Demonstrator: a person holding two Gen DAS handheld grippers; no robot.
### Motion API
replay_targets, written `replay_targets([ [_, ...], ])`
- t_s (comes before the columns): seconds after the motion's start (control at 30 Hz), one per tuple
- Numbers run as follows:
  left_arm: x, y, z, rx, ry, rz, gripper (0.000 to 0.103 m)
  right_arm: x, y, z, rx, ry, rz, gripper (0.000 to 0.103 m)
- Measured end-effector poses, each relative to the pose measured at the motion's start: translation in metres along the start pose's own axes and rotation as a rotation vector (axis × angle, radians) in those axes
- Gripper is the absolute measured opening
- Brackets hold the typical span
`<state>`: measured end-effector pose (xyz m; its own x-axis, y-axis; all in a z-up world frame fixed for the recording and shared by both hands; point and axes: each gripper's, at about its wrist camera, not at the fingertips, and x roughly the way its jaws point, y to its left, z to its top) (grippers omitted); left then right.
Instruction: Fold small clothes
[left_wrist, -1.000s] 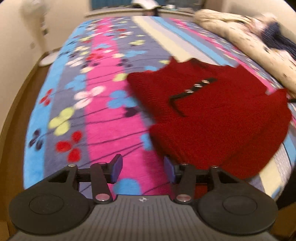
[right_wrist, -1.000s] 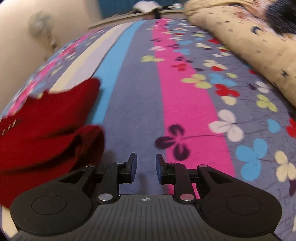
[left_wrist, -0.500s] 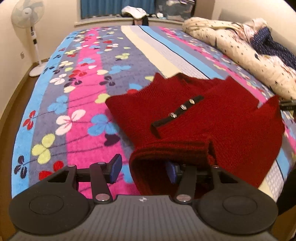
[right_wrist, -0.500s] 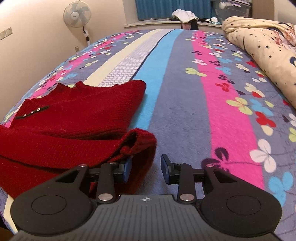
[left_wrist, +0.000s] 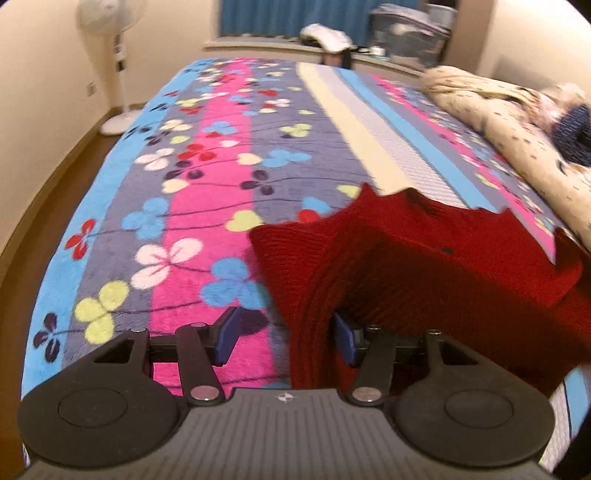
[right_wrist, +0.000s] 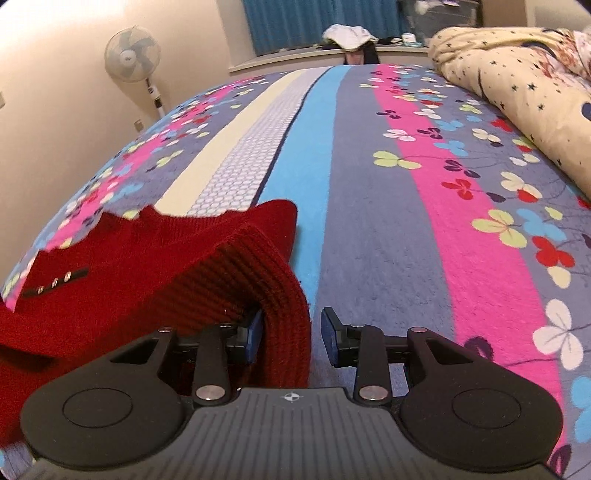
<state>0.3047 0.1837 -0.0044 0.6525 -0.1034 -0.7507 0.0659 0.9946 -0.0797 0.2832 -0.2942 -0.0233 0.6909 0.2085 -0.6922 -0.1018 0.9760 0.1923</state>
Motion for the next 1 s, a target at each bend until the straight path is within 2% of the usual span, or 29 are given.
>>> replay_targets([
  [0.13, 0.009, 0.009, 0.004, -0.069, 0.029, 0.066, 0.060, 0.003, -0.007, 0.001, 0.046, 0.005, -0.034, 0.037],
  [0.23, 0.010, 0.019, 0.004, -0.129, 0.040, 0.082, 0.060, 0.003, -0.011, -0.001, 0.046, 0.009, -0.058, 0.039],
  [0.47, 0.009, 0.032, 0.005, -0.249, 0.045, 0.040, 0.060, -0.002, -0.024, 0.001, 0.109, -0.018, -0.082, 0.040],
  [0.57, 0.008, 0.035, 0.005, -0.290, 0.043, 0.010, 0.060, -0.003, -0.027, 0.001, 0.144, -0.018, -0.042, 0.042],
  [0.63, 0.010, 0.035, 0.005, -0.310, 0.052, -0.026, 0.060, 0.000, -0.027, 0.000, 0.159, 0.001, -0.007, 0.047],
  [0.7, 0.013, 0.033, 0.006, -0.314, 0.067, -0.056, 0.062, 0.004, -0.025, 0.000, 0.171, 0.033, 0.027, 0.051],
  [0.8, 0.020, 0.025, 0.005, -0.291, 0.087, -0.080, 0.063, 0.009, -0.021, -0.001, 0.175, 0.055, 0.027, 0.052],
  [1.0, 0.035, 0.014, 0.004, -0.250, 0.121, -0.065, 0.063, 0.015, -0.028, -0.003, 0.259, 0.077, 0.042, 0.053],
])
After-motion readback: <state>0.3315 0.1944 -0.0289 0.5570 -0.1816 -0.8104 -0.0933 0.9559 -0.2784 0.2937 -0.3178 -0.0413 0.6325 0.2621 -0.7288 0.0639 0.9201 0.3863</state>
